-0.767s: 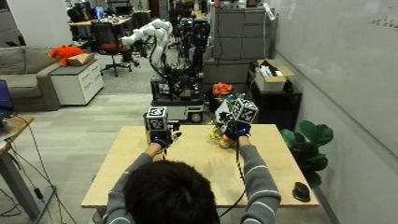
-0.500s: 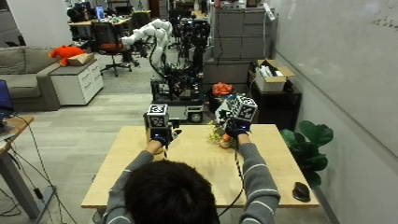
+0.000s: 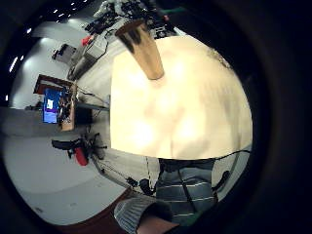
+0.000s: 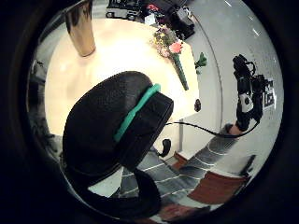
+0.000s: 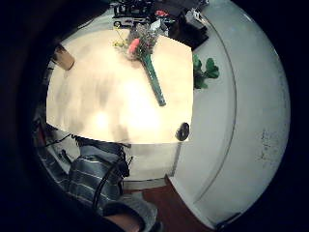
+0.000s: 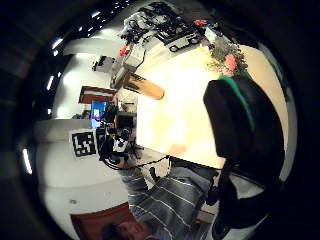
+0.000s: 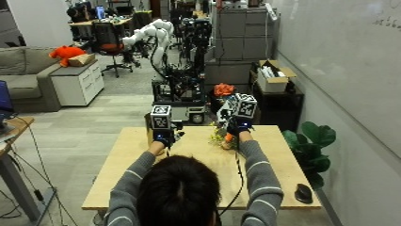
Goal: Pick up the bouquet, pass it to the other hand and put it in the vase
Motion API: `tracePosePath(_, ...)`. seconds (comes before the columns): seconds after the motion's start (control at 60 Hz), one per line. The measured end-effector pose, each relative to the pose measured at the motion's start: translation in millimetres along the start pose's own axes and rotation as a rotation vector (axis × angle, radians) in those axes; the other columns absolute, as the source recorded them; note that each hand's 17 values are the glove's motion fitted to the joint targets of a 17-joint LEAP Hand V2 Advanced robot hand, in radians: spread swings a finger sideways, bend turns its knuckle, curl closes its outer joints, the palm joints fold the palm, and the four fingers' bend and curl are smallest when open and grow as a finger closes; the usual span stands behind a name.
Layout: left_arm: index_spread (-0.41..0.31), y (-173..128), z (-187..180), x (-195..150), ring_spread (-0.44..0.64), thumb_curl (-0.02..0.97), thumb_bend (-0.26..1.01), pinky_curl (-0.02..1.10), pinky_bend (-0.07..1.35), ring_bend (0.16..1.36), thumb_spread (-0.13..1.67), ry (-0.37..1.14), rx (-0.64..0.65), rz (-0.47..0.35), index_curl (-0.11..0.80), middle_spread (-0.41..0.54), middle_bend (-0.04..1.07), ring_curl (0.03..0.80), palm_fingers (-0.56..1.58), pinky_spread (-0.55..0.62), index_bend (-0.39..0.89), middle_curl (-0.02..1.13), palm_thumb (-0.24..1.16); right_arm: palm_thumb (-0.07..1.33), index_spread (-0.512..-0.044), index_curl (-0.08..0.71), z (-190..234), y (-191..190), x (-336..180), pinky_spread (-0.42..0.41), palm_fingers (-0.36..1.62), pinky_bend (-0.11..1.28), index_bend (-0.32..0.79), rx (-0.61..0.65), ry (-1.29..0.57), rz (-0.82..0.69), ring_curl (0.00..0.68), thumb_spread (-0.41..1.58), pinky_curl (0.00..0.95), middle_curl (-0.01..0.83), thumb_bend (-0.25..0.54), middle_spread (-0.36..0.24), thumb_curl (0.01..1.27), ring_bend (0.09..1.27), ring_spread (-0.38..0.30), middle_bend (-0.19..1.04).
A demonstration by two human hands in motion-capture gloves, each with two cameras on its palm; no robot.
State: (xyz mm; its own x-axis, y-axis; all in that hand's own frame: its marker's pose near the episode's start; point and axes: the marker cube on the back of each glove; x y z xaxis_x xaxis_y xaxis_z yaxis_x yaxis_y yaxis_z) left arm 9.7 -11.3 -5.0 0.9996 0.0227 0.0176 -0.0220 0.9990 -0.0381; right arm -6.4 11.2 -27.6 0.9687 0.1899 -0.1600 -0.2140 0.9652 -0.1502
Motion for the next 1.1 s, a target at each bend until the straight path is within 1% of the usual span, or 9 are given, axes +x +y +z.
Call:
tracePosePath(0.05,0.003,0.3,-0.7,3.8,0.47,0.208,-0.02,0.29,0.42,0.42,1.1,0.0,0.01,0.007,0.351,0.292,0.16,0.206,0.21,0.44,0.18,0.22,0.02,0.45,-0.381,0.266,-4.5,-13.9,1.2,0.226,0.24,0.34,0.15,0.084,0.027,-0.086,0.253,1.52,0.305,0.29,0.438,-0.097,0.17,0.29,0.057,0.18)
tracePosePath(0.133,0.003,-7.9,3.0,6.3,0.47,0.216,-0.02,0.3,0.42,0.43,1.1,-0.026,0.015,0.016,0.358,0.292,0.16,0.211,0.21,0.44,0.18,0.22,0.02,0.4,-0.387,0.257,-15.9,-13.2,3.8,0.232,0.16,0.33,0.12,0.078,0.076,-0.08,0.267,1.46,0.313,0.298,0.371,-0.09,0.16,0.31,0.071,0.19)
tracePosePath(0.3,0.009,-14.7,4.1,13.8,0.47,0.227,-0.02,0.31,0.42,0.43,1.1,-0.036,0.016,0.026,0.368,0.293,0.17,0.222,0.2,0.44,0.18,0.23,0.01,0.31,-0.401,0.21,-36.3,-25.8,19.6,0.244,0.04,0.37,0.09,0.087,0.12,-0.013,0.281,1.27,0.327,0.314,0.217,-0.07,0.16,0.35,0.106,0.2)
tracePosePath(0.467,0.011,-12.1,5.6,18.6,0.47,0.235,-0.02,0.32,0.42,0.43,1.1,-0.068,-0.006,0.019,0.374,0.294,0.17,0.228,0.19,0.44,0.18,0.24,0.01,0.34,-0.399,0.179,-50.2,-48.3,57.0,0.257,0.0,0.41,0.1,0.253,0.131,0.157,0.295,1.19,0.342,0.328,0.141,-0.019,0.19,0.4,0.128,0.22)
tracePosePath(0.533,0.011,4.3,-3.3,21.0,0.47,0.238,-0.02,0.32,0.42,0.43,1.1,-0.103,0.008,-0.013,0.376,0.294,0.17,0.23,0.19,0.44,0.18,0.24,0.01,0.36,-0.392,0.176,-43.7,-61.5,76.4,0.26,0.0,0.42,0.11,0.229,0.103,0.194,0.299,1.18,0.343,0.332,0.12,0.001,0.21,0.41,0.137,0.23)
tracePosePath(0.633,0.011,3.4,0.7,26.8,0.47,0.241,-0.02,0.33,0.42,0.44,1.1,-0.086,0.015,0.029,0.377,0.294,0.17,0.233,0.19,0.44,0.18,0.25,0.01,0.37,-0.389,0.174,-34.7,-68.6,99.2,0.265,-0.02,0.43,0.12,0.225,0.081,0.246,0.301,1.16,0.347,0.332,0.086,0.014,0.22,0.43,0.143,0.22)
tracePosePath(0.717,0.011,12.5,-1.8,35.0,0.47,0.243,-0.02,0.33,0.43,0.44,1.1,-0.061,0.014,0.084,0.378,0.294,0.16,0.235,0.19,0.44,0.18,0.25,0.01,0.39,-0.388,0.175,-15.2,-71.2,115.4,0.268,-0.03,0.44,0.12,0.025,0.056,0.284,0.298,1.15,0.348,0.334,0.057,0.011,0.23,0.42,0.146,0.21)
tracePosePath(0.8,0.011,0.5,12.9,34.6,0.46,0.245,-0.02,0.33,0.43,0.43,1.1,-0.083,-0.036,0.065,0.379,0.294,0.16,0.237,0.19,0.44,0.18,0.25,0.01,0.39,-0.387,0.175,-21.1,-68.3,124.5,0.269,-0.03,0.44,0.12,0.332,0.094,0.299,0.295,1.14,0.349,0.334,0.023,0.011,0.24,0.41,0.147,0.21)
tracePosePath(1.1,0.004,-0.7,24.4,47.9,0.46,0.251,-0.02,0.33,0.43,0.43,1.12,-0.084,-0.034,0.119,0.381,0.286,0.17,0.246,0.19,0.44,0.17,0.26,0.02,0.39,-0.387,0.179,37.7,-101.2,166.8,0.279,-0.04,0.43,0.12,0.32,0.053,0.292,0.288,1.11,0.348,0.333,-0.021,-0.005,0.26,0.39,0.146,0.19)
